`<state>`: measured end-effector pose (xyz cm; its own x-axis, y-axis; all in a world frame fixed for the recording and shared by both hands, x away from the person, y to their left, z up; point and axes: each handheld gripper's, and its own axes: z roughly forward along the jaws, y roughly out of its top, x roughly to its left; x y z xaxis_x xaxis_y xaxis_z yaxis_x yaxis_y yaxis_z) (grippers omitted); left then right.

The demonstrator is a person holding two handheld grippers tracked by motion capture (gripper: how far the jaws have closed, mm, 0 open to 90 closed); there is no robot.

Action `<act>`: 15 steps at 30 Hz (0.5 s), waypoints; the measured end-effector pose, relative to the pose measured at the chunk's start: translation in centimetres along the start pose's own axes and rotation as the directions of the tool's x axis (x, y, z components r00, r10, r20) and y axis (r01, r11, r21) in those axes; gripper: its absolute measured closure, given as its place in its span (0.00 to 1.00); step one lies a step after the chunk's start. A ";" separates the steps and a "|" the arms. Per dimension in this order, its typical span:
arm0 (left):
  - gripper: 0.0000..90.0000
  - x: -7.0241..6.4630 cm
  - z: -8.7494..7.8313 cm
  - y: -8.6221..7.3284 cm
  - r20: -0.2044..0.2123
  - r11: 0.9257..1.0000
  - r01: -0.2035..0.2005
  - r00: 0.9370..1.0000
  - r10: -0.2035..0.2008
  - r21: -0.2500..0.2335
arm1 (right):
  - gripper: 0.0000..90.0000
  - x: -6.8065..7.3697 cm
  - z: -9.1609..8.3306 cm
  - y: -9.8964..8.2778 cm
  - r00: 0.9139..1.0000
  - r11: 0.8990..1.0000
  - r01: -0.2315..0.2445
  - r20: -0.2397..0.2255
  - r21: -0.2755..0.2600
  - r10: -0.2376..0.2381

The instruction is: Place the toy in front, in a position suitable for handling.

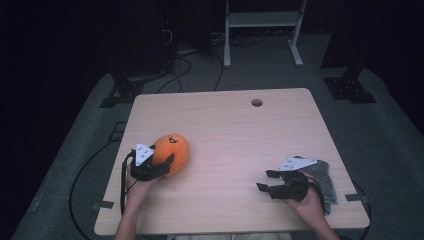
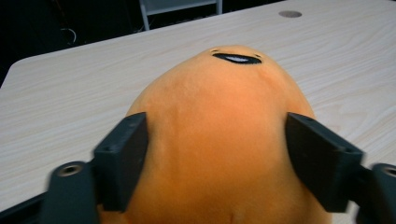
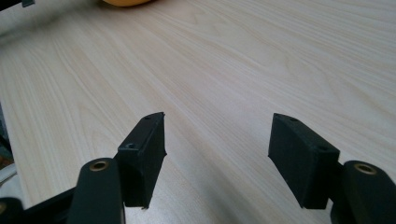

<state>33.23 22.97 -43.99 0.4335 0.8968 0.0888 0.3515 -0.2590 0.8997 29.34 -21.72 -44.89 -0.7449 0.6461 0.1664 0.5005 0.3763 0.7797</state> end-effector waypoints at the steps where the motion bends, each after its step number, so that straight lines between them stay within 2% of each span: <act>1: 0.32 0.0 0.0 0.1 -0.003 1.000 0.002 1.000 -0.002 0.006 | 0.39 0.0 -0.1 0.0 1.000 1.000 0.000 0.001 -0.004 0.000; 4: 0.35 -0.1 0.0 0.3 -0.007 1.000 0.007 1.000 -0.007 0.016 | 0.39 0.0 -0.2 0.0 1.000 1.000 -0.001 0.002 -0.007 0.001; 5: 0.37 -0.2 0.0 0.2 -0.007 1.000 0.024 1.000 -0.024 0.011 | 0.39 0.0 -0.2 0.0 1.000 1.000 -0.001 0.002 -0.007 0.001; 9: 0.42 -0.1 -0.1 0.5 -0.019 0.999 0.040 0.999 -0.039 0.017 | 0.40 0.0 -0.3 0.1 1.000 1.000 0.002 0.005 -0.013 -0.002; 15: 0.47 -0.1 -0.2 0.6 -0.029 0.999 0.049 0.998 -0.049 -0.005 | 0.40 0.0 -0.3 0.0 1.000 1.000 0.000 0.003 -0.008 0.000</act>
<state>33.18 22.77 -43.40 0.3912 0.9186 0.0566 0.3682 -0.2126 0.9051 29.24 -21.91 -44.69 -0.7435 0.6481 0.1646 0.4969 0.3708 0.7846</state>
